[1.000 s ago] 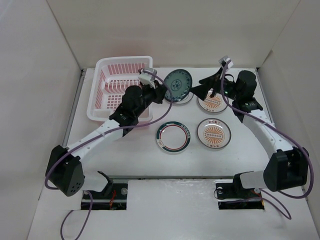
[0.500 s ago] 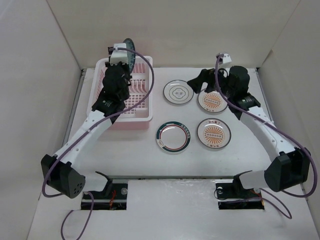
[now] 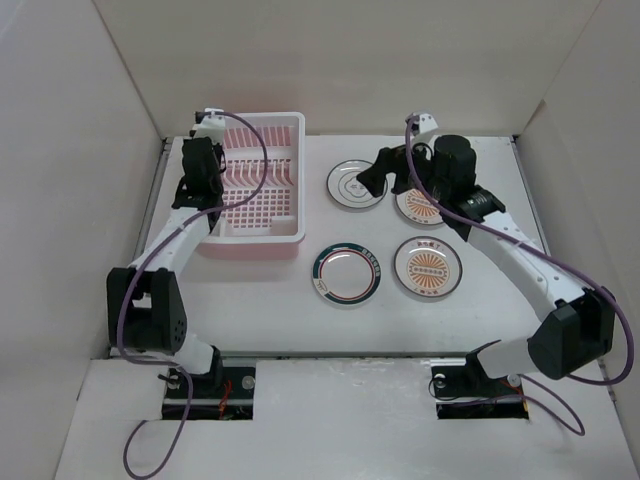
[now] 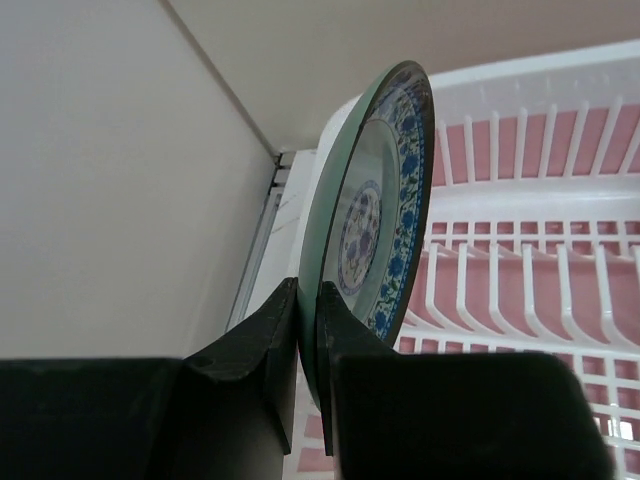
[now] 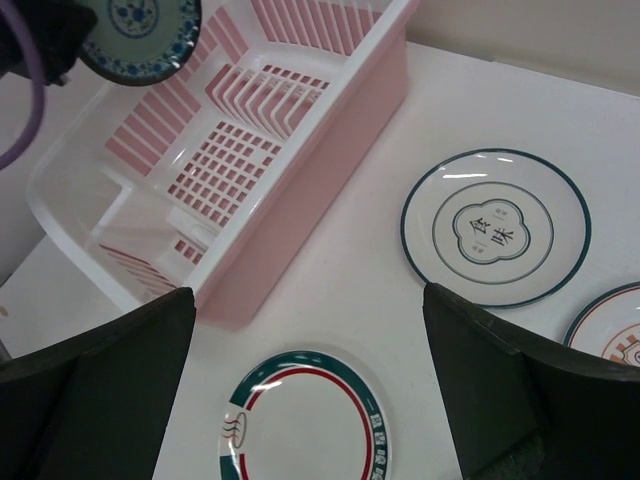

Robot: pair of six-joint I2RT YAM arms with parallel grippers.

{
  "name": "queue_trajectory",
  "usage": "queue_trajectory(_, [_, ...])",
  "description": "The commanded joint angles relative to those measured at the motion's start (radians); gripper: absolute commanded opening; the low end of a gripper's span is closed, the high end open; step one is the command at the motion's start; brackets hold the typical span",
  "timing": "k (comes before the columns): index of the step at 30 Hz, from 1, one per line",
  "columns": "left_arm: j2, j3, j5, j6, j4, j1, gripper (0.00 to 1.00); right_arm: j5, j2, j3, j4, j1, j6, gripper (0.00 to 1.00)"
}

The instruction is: Load the plates into the dish rack

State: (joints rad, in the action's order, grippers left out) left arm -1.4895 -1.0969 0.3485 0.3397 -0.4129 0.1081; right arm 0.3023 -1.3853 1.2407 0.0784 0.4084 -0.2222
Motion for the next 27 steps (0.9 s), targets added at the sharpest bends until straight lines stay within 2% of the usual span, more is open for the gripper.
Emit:
queue_trajectory(1, [-0.018,-0.053,-0.089,0.021,-0.125,-0.044,0.0,-0.005,0.017,0.049,-0.02,0.023,0.023,1.0])
queue_trajectory(6, [-0.089,-0.089,-0.123,0.009,-0.125,-0.088,0.0,-0.005,0.017,0.049,-0.02,0.041,0.023,1.0])
queue_trajectory(16, [-0.179,-0.124,-0.125,-0.028,-0.135,-0.097,0.0,-0.023,0.008,0.059,-0.02,0.061,0.034,1.0])
queue_trajectory(27, [-0.207,-0.103,-0.025,-0.019,-0.185,-0.097,0.0,-0.023,0.008,0.059,-0.02,0.061,0.043,1.0])
